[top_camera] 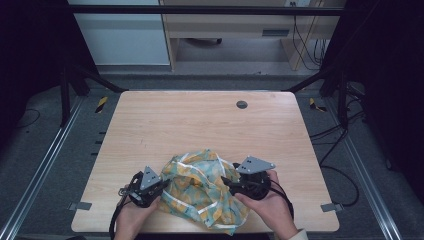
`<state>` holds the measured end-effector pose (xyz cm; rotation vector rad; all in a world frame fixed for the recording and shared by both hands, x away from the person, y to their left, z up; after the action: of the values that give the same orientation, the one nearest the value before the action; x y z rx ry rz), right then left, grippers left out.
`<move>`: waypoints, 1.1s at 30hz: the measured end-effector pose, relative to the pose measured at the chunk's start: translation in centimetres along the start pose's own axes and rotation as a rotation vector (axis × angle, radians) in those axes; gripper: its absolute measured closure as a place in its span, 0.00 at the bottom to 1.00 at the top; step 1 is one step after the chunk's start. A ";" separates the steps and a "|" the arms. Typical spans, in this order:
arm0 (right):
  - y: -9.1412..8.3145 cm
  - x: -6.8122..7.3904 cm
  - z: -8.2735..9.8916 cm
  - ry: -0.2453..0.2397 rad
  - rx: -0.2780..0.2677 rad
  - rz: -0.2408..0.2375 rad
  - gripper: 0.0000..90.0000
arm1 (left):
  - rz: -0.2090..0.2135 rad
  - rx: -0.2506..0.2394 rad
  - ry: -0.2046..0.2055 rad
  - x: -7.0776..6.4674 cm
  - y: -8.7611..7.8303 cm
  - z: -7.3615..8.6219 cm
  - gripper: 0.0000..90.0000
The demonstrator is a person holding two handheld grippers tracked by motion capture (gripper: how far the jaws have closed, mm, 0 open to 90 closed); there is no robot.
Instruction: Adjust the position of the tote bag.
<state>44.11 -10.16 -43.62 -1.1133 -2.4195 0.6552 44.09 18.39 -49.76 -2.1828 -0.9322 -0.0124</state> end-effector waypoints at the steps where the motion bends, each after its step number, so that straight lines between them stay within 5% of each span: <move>1: 0.3 0.1 0.2 -0.001 0.006 -0.008 0.43 | 0.003 -0.005 0.001 -0.1 -0.1 -0.1 1.00; 3: 0.7 0.6 0.6 0.001 0.011 -0.037 0.37 | 0.006 -0.018 0.005 -0.2 -0.3 -0.2 1.00; 7: 1.4 1.3 1.0 -0.020 0.023 -0.022 0.26 | 0.011 -0.047 0.011 -0.6 -0.7 -0.7 1.00; 9: 1.8 1.5 1.1 -0.014 0.038 -0.029 0.32 | 0.016 -0.076 0.019 -0.8 -1.2 -1.1 1.00; 15: 1.4 1.0 1.2 0.002 0.027 -0.041 0.98 | 0.012 -0.135 0.037 -1.3 -2.6 -1.8 1.00; 18: 0.8 0.1 0.6 0.038 -0.021 -0.028 0.99 | 0.014 -0.148 0.050 -1.4 -3.1 -1.9 1.00; 26: 1.9 -3.4 -2.0 0.085 -0.074 0.022 1.00 | -0.033 -0.064 0.125 0.1 -3.1 -1.0 1.00; 33: 6.4 -7.1 -2.3 0.133 0.045 0.063 1.00 | 0.014 0.044 0.140 1.2 -2.4 0.8 1.00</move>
<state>53.46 -11.48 -46.51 -1.1802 -2.2551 0.6318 43.29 20.76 -48.51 -2.1189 -0.8304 -0.1347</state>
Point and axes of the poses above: each handheld gripper's, and its own axes: y roughly forward along the jaws, z roughly out of its underside, x roughly to its left, the point moved 4 cm from there along y, roughly forward along the jaws, and after that the axes turned 15 degrees about y, right-handed, at the moved point
